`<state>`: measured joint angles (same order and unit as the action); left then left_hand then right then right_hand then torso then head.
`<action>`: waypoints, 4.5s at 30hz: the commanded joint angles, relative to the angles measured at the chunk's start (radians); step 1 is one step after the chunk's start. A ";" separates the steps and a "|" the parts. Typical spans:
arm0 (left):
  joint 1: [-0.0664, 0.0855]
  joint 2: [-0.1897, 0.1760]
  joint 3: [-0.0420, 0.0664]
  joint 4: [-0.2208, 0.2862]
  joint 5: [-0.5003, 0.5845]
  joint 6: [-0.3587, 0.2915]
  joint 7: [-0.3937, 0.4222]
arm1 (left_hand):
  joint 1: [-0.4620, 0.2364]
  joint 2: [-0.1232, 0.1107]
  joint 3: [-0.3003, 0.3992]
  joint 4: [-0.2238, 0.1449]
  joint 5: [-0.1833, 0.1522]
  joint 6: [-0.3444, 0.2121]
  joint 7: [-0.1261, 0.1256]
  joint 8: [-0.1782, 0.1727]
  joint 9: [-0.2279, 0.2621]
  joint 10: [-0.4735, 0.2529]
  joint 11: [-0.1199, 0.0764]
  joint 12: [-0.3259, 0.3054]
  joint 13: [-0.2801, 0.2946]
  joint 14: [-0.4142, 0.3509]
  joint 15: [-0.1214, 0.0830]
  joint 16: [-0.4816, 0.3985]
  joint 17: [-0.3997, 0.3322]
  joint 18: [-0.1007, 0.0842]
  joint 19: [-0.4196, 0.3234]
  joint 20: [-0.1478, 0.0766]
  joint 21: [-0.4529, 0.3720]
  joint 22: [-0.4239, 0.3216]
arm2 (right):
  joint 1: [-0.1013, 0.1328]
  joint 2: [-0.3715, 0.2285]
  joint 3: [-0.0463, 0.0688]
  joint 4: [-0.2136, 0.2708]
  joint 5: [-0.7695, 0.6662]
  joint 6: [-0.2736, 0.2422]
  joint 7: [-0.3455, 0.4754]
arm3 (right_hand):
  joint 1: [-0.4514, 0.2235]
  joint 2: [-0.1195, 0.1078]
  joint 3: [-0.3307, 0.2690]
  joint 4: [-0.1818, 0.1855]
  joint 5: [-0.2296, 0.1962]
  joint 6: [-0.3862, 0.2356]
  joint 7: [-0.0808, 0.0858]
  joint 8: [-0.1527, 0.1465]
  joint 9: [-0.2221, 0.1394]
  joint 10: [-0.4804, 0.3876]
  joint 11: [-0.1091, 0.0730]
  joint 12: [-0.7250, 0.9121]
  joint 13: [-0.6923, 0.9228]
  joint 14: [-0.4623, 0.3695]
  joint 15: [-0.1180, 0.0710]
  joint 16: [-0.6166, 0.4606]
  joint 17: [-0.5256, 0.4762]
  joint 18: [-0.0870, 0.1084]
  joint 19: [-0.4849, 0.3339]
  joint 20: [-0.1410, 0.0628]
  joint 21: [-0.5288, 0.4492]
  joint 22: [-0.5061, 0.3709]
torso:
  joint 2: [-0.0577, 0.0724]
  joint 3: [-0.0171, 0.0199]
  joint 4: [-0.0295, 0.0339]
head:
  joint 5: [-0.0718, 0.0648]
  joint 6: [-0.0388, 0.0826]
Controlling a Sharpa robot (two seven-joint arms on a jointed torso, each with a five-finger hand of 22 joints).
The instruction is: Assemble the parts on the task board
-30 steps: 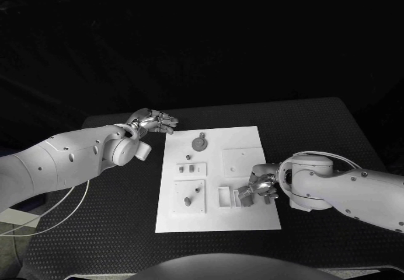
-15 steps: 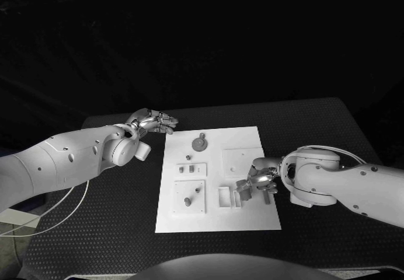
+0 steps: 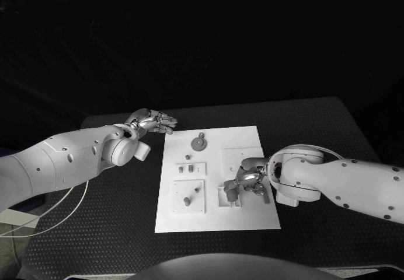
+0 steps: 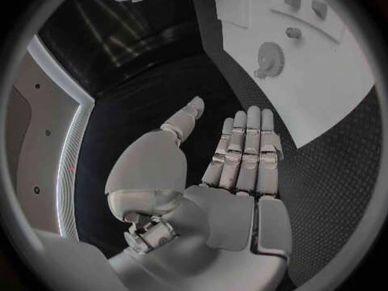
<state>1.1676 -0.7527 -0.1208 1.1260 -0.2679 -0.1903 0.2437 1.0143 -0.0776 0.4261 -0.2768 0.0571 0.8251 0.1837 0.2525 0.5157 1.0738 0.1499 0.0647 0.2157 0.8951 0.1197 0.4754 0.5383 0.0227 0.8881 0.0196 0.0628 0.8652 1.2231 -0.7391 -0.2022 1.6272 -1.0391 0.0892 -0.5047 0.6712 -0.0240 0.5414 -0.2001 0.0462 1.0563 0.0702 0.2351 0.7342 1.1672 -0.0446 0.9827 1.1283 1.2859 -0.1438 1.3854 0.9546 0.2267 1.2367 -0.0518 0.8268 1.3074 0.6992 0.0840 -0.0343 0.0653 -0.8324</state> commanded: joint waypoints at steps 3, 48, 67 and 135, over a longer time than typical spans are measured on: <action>0.001 0.003 0.001 0.003 0.001 0.012 0.005 | -0.009 -0.001 -0.004 0.000 -0.002 -0.007 -0.001 0.006 -0.001 -0.005 0.003 0.004 -0.002 0.003 0.005 -0.004 0.002 0.006 -0.004 0.005 0.006 -0.001 | -0.003 0.028 -0.004 -0.041 0.062 0.018 -0.003 | -0.017 0.000 0.010 0.004 0.004 -0.003 0.003 -0.007 -0.001 0.003 0.006 -0.005 -0.002 -0.001 -0.002 -0.005 -0.001 0.035 0.003 0.001 -0.005 0.016 | 0.000 -0.0007 0.0003 | -0.001 0.000; 0.001 -0.002 0.001 0.004 0.001 0.013 0.004 | -0.011 0.000 -0.003 0.001 -0.002 -0.007 -0.001 0.007 -0.002 -0.005 0.003 0.004 -0.003 0.002 0.005 -0.009 0.006 0.006 -0.006 0.006 0.006 -0.003 | -0.028 0.067 -0.020 -0.093 0.066 0.046 -0.004 | -0.032 -0.006 0.020 0.005 0.004 -0.008 0.005 -0.011 0.000 -0.002 0.008 -0.007 -0.002 -0.002 -0.001 -0.009 -0.002 0.035 0.001 0.002 -0.008 0.017 | 0.000 0.0004 -0.0004 | 0.010 -0.010; 0.001 -0.003 0.001 0.004 0.001 0.014 0.003 | -0.012 0.000 -0.003 0.002 -0.002 -0.008 -0.001 0.007 -0.003 -0.005 0.004 0.004 -0.003 0.002 0.005 -0.010 0.008 0.006 -0.006 0.006 0.006 -0.003 | -0.032 0.070 -0.022 -0.097 0.058 0.007 0.001 | -0.070 -0.084 0.053 0.049 0.004 -0.043 0.019 -0.033 -0.005 -0.026 0.021 -0.008 0.003 -0.016 0.012 -0.014 0.001 0.035 -0.009 0.003 -0.017 0.018 | 0.000 0.0007 -0.0009 | 0.012 -0.012; 0.001 -0.007 0.000 0.008 -0.002 0.016 -0.002 | -0.016 -0.001 -0.003 0.004 -0.003 -0.007 -0.001 0.009 -0.004 -0.004 0.004 0.005 -0.005 0.006 0.005 -0.015 0.016 0.007 -0.005 0.006 0.008 -0.004 | 0.032 -0.169 -0.011 -0.017 -0.260 0.188 -0.014 | -0.032 -0.037 0.041 0.001 0.004 0.021 -0.003 0.007 0.036 0.019 0.001 0.001 -0.011 0.008 -0.005 -0.006 0.005 0.035 0.010 0.011 0.001 0.021 | 0.000 0.0003 -0.0001 | -0.015 -0.001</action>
<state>1.1677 -0.7613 -0.1211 1.1305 -0.2688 -0.1880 0.2360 1.0103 -0.0816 0.4261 -0.2768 0.0571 0.8252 0.1837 0.2555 0.5125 1.0738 0.1499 0.0647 0.2118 0.8986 0.1232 0.4677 0.5538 0.0227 0.8845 0.0232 0.0666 0.8624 1.2607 -0.9130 -0.2126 1.6095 -1.2771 0.2589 -0.5155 0.6438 -0.0615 0.5894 -0.1987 0.0464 1.0711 0.0662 0.2358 0.7684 1.1796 -0.0430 0.9827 1.1192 1.2965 -0.1449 1.3782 0.9607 0.2336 1.2460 -0.0462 0.8230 1.3073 0.6992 0.0845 -0.0351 0.0503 -0.8321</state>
